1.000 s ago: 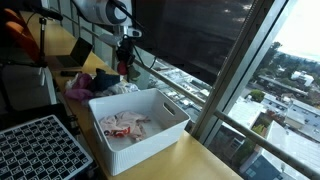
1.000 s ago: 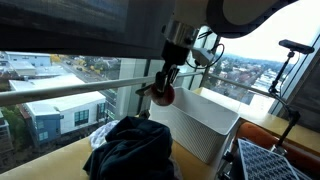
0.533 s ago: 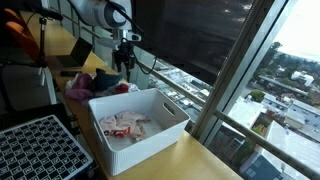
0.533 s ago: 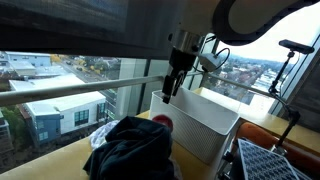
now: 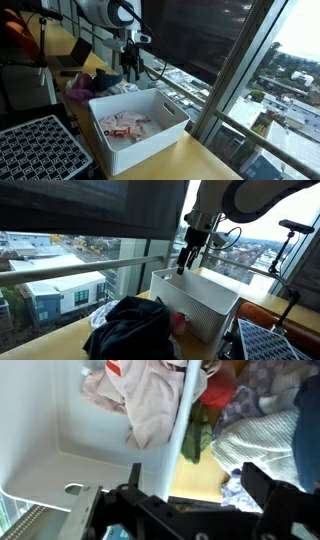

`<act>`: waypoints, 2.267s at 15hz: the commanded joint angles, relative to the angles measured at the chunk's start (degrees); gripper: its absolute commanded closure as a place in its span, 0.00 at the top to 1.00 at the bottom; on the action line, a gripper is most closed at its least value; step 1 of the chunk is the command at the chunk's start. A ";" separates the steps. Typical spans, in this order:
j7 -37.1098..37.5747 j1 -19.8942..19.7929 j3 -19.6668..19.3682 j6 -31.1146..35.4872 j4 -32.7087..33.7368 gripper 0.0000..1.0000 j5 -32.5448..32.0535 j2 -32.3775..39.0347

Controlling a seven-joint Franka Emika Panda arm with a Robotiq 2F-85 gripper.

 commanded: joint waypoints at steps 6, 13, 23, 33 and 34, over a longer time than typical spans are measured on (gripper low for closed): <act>-4.85 -6.11 -2.03 6.51 -5.21 1.00 2.71 4.70; -8.26 -7.52 -2.01 12.73 -2.71 1.00 5.18 17.56; -20.23 -15.91 -0.42 9.92 11.83 0.66 11.83 29.86; -29.97 -21.67 0.56 -8.04 27.89 0.02 15.30 29.89; -30.68 -21.28 0.45 -10.47 29.26 0.04 14.79 28.91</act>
